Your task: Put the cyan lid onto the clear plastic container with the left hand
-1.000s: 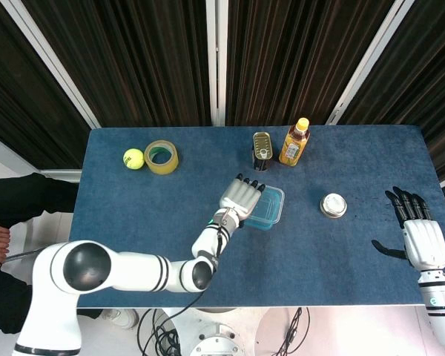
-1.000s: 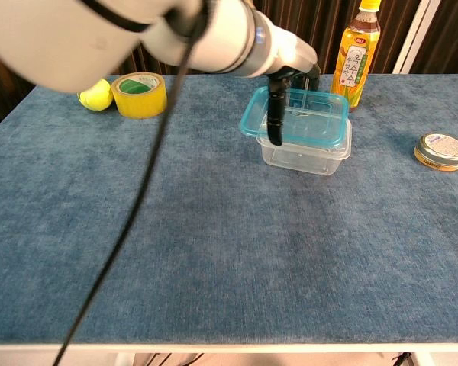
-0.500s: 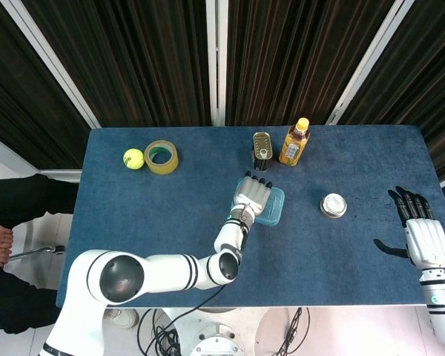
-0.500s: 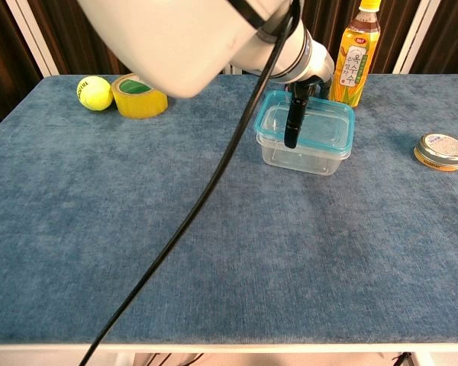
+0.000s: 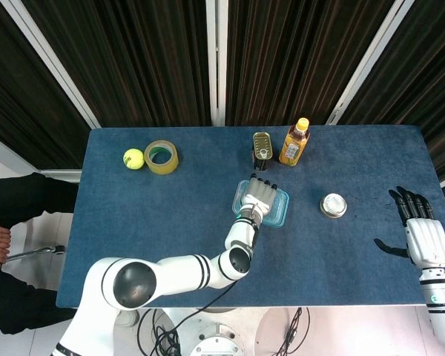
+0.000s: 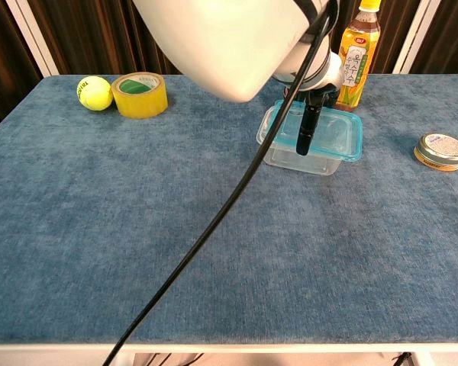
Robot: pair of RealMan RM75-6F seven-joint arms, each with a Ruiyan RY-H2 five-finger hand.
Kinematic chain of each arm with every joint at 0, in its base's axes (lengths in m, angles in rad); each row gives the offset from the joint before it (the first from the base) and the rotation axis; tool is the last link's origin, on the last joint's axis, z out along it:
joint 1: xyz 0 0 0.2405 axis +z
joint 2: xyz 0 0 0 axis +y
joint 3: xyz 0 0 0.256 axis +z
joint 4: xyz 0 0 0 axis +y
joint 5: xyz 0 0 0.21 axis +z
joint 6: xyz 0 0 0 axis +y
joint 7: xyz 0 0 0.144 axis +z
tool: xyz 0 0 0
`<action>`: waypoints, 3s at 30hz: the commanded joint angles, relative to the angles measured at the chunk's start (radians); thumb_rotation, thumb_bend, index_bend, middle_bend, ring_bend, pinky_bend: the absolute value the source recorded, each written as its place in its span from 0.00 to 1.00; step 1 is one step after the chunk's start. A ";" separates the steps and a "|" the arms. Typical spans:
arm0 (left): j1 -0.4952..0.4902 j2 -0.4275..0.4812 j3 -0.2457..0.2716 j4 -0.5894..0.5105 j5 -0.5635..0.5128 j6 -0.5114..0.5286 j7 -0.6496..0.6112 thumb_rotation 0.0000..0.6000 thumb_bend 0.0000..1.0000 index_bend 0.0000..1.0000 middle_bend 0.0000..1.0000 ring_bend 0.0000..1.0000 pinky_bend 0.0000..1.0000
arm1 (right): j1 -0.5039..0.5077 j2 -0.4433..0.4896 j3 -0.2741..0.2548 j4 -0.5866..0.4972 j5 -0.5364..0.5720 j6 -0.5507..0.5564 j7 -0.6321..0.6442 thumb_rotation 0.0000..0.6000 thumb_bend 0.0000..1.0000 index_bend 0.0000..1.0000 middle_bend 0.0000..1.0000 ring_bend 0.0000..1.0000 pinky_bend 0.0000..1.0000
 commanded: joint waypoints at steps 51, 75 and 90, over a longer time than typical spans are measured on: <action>0.066 -0.059 -0.156 0.110 -0.023 -0.025 0.184 1.00 0.27 0.07 0.10 0.04 0.10 | -0.012 -0.001 0.000 0.006 0.008 -0.009 0.008 1.00 0.07 0.00 0.00 0.00 0.00; 0.119 0.000 -0.194 -0.035 0.068 0.029 0.108 1.00 0.11 0.01 0.00 0.00 0.07 | -0.020 0.005 -0.003 0.008 -0.002 -0.001 0.025 1.00 0.07 0.00 0.00 0.00 0.00; 0.307 0.114 -0.043 -0.381 0.606 -0.002 -0.250 1.00 0.01 0.16 0.06 0.00 0.02 | -0.012 -0.004 -0.007 0.003 -0.022 -0.001 0.019 1.00 0.07 0.00 0.00 0.00 0.00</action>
